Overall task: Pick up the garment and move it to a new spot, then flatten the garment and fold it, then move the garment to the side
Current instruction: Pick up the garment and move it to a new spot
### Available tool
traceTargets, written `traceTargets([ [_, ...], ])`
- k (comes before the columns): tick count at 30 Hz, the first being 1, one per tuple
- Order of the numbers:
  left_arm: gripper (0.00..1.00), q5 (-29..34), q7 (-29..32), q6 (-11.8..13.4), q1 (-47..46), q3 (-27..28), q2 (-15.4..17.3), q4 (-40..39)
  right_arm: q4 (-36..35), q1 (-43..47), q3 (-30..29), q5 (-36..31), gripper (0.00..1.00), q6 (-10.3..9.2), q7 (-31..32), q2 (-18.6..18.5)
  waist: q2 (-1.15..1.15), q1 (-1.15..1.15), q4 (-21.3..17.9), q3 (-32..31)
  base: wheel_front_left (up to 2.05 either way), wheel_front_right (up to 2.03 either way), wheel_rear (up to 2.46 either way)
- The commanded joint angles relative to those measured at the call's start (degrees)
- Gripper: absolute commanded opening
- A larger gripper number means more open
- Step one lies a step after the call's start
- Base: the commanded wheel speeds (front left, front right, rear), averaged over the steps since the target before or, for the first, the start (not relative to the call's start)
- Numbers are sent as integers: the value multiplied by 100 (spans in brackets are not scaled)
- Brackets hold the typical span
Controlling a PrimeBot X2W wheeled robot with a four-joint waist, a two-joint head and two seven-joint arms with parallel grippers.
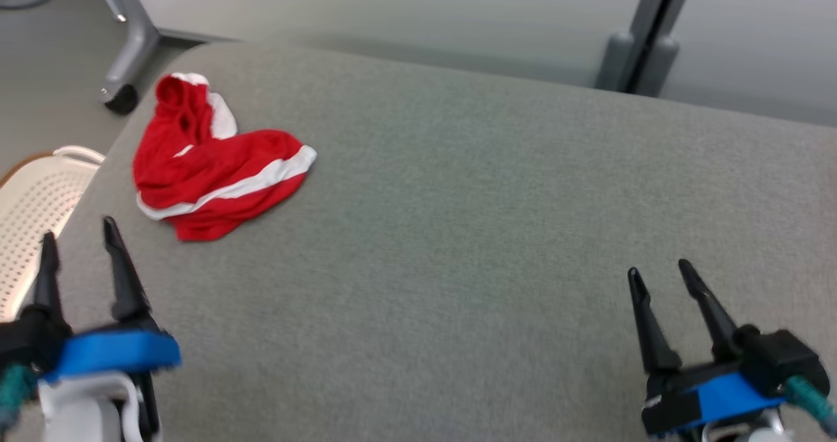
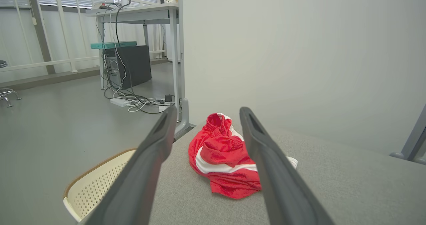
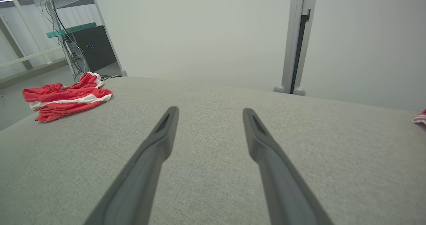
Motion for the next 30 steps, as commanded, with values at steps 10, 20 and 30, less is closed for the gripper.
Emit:
traceTargets([
  [10, 100, -191, -14, -87, -1910, 512, 712, 770, -784, -372, -305, -215, 100, 2, 248, -378, -1, -1, -787, 1091, 0, 0, 0],
  [20, 100, -256, 295, -179, -3286, 517, 1358, 2508, -1682, -421, -602, -266, 100, 1, 477, -685, -1, -1, -1138, 2146, 0, 0, 0],
  [30, 100, -352, 1198, -365, -3792, 285, 1575, 4053, -1865, -468, -644, -237, 100, 1, 558, -738, -1, -1, -1072, 2308, 0, 0, 0],
])
